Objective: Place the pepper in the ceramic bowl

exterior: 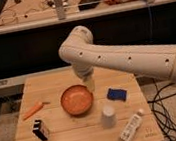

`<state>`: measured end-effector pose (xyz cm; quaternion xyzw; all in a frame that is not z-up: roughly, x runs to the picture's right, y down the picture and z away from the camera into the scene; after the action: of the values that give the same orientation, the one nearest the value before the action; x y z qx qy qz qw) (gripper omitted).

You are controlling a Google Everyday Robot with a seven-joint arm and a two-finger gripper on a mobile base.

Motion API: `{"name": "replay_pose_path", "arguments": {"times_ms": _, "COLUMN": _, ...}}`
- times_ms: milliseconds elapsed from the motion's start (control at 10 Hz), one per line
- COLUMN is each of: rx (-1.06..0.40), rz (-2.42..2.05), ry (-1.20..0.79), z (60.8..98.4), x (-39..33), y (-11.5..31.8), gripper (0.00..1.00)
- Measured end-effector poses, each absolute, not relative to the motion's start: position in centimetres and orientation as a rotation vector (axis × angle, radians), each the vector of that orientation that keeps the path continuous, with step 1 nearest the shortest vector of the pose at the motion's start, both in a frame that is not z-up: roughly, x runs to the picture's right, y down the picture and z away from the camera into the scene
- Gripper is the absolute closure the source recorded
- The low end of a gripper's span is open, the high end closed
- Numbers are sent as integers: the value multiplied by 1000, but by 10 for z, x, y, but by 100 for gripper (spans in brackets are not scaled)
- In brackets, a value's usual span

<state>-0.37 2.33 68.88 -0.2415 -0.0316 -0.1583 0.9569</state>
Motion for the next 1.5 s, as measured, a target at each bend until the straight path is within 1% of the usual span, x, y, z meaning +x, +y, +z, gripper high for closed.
{"name": "replay_pose_path", "arguments": {"times_ms": 400, "rx": -478, "rz": -359, "ry": -114, "z": 692, "x": -48, "y": 20, "gripper": 20}}
{"name": "replay_pose_path", "arguments": {"times_ms": 800, "rx": -461, "rz": -378, "ry": -139, "z": 699, "x": -61, "y": 17, "gripper": 20}}
{"name": "replay_pose_path", "arguments": {"times_ms": 1100, "rx": -441, "rz": -396, "ry": -163, "z": 706, "x": -91, "y": 14, "gripper": 20}}
{"name": "replay_pose_path", "arguments": {"times_ms": 1500, "rx": -422, "rz": -421, "ry": -190, "z": 712, "x": -101, "y": 12, "gripper": 20}}
